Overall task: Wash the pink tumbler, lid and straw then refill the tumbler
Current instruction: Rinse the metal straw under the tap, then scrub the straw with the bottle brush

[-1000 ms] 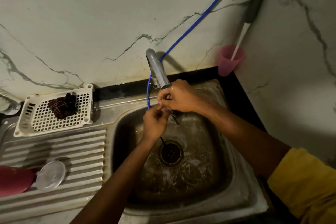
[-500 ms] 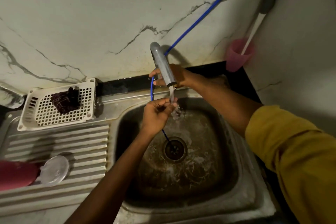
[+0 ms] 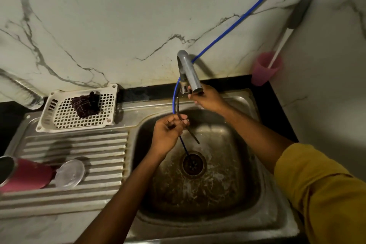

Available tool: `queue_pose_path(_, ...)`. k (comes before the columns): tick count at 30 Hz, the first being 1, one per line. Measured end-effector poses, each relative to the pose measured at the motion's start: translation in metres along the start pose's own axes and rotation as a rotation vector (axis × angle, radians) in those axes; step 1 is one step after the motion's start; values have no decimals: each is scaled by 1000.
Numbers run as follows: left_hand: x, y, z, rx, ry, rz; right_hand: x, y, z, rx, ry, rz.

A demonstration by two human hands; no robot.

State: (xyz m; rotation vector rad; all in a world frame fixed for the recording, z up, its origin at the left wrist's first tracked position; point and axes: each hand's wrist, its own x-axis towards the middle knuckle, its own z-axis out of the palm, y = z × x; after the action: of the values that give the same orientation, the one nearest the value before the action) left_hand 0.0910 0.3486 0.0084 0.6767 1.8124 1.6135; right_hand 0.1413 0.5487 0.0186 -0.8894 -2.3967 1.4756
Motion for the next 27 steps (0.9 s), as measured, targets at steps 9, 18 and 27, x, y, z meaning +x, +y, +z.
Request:
queue_pose_path(9, -29, 8, 16, -191, 113, -237, -65, 51, -66, -164, 333, -33)
queue_pose_path(18, -45, 9, 27, -110, 121, -246, -24, 39, -184, 4, 821, 255)
queue_pose_path(27, -40, 11, 20, 207, -20, -166, 26, 46, -195, -177, 869, 329)
